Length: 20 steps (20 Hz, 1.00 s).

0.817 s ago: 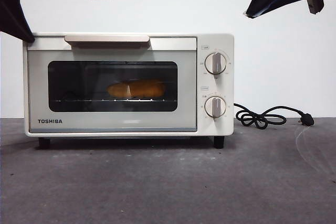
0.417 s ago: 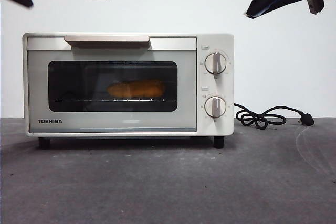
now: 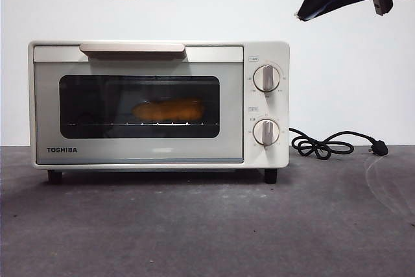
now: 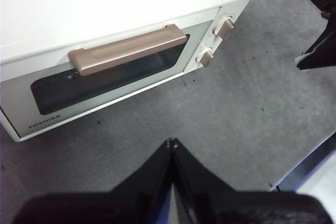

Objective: Take the corn from the table,put the corn in the oven

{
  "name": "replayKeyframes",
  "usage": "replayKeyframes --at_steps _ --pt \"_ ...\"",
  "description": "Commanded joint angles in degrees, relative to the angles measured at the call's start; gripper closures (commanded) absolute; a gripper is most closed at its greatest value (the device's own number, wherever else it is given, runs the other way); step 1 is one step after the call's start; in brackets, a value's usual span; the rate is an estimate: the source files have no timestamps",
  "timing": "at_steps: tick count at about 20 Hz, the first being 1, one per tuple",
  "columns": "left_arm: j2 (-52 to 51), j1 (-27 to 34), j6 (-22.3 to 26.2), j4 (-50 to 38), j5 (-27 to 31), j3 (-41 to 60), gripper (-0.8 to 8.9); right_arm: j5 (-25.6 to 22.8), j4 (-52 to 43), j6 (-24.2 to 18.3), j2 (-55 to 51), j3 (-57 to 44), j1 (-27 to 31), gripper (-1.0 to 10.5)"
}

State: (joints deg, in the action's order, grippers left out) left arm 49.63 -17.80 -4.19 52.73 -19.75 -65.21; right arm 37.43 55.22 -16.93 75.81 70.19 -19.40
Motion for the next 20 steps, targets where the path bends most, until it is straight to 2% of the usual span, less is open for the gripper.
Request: replayKeyframes --at_steps 1,9,15,20 --pt "-0.3 -0.6 -0.8 0.1 0.3 0.0 8.18 0.0 -0.2 0.2 0.3 0.0 0.0 9.5" --pt "1.6 -0.6 -1.2 1.0 0.3 0.0 8.17 -1.6 -6.1 0.2 0.3 0.0 0.0 9.5" --pt "4.4 -0.8 -1.2 0.7 0.2 0.0 8.17 -6.5 -13.9 0.2 0.3 0.0 0.0 9.5" --pt "2.2 0.0 -0.7 -0.2 1.9 0.0 8.17 -12.4 -19.9 0.2 0.3 0.0 0.0 9.5"
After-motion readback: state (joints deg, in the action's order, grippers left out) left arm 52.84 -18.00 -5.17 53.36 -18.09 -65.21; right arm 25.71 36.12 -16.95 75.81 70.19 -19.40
